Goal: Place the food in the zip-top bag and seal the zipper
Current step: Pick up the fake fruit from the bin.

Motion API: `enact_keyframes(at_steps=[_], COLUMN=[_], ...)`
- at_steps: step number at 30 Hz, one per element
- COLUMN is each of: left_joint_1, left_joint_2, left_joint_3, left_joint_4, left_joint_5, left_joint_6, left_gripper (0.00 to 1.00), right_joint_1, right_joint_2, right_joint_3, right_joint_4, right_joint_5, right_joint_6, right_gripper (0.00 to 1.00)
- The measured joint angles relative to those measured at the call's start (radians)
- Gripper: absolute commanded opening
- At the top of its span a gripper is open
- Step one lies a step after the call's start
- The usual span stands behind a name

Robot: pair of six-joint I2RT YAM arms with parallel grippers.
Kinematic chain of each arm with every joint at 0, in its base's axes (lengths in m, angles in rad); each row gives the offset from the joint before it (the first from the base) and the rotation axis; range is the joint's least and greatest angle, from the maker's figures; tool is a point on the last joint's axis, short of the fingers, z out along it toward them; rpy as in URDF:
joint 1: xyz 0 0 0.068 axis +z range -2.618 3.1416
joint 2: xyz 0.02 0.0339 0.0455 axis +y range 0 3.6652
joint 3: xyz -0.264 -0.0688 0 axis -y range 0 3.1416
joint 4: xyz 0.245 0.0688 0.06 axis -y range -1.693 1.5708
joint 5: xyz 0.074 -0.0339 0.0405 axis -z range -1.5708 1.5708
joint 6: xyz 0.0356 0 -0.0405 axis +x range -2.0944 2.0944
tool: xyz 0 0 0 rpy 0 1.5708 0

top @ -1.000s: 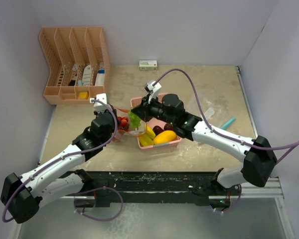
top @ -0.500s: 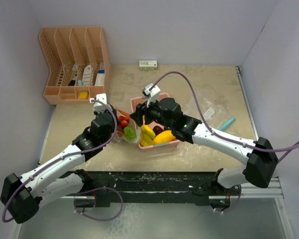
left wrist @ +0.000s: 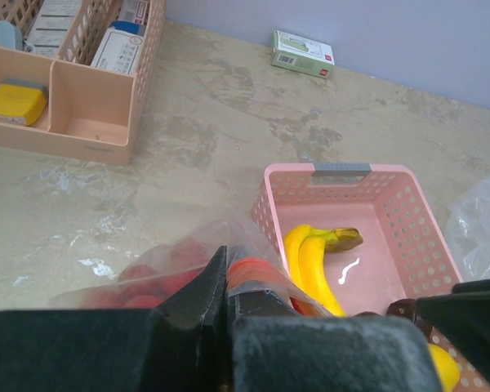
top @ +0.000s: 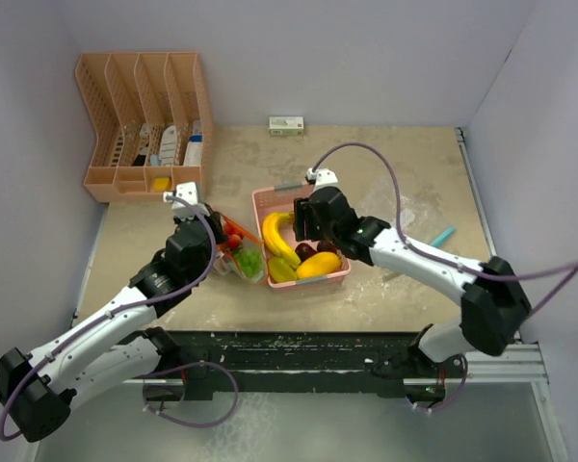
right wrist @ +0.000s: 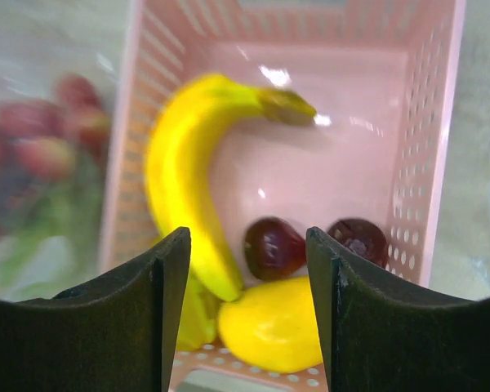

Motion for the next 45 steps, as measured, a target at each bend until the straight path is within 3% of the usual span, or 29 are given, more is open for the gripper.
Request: enact_keyframes(at_steps=[8,22,24,27,31,37,45], left_joint_1=[0.000,0.000,0.000,0.000,0.000,0.000,0.000], left_joint_2=[-0.013,-0.012,-0.011,-0.010,-0.010,-0.009,0.029], left_joint_3=[0.000,-0.011,-0.011,-0.011,-0.011,-0.011,-0.011], left_joint_4=[-0.007,-0.010,-0.010,-0.010,-0.010,-0.010,0.005], left_joint_5=[-0.001,-0.001,-0.001,-0.001,-0.003,-0.007,-0.003], left_joint_6=[0.000,0.000,0.000,0.000,0.000,0.000,0.000], left_gripper=[0.00,0.00,0.00,0.00,0.00,0.00,0.00], right_joint_1=[-0.016,-0.014,-0.014,-0.014,-0.017,-0.018,0.035], right_joint_2=[0.243,0.383,0.394,0.398,0.397,0.309,-0.082], right_joint_3=[0.018,0.056,0.066,0.068,0.075,0.080,0.058], right_joint_4=[-0.116,-0.098,-0.087,-0.074,-0.075,-0.126,-0.065], right_joint_5=[-0.052,-0.045,-0.035,-0.022,-0.006,-0.006,-0.094], right_joint_6=[0.019,0.013,0.012,0.003,-0.007,-0.019,-0.040], right_gripper=[0.60,0.59,0.52,0.22,0.06,0.03,0.03])
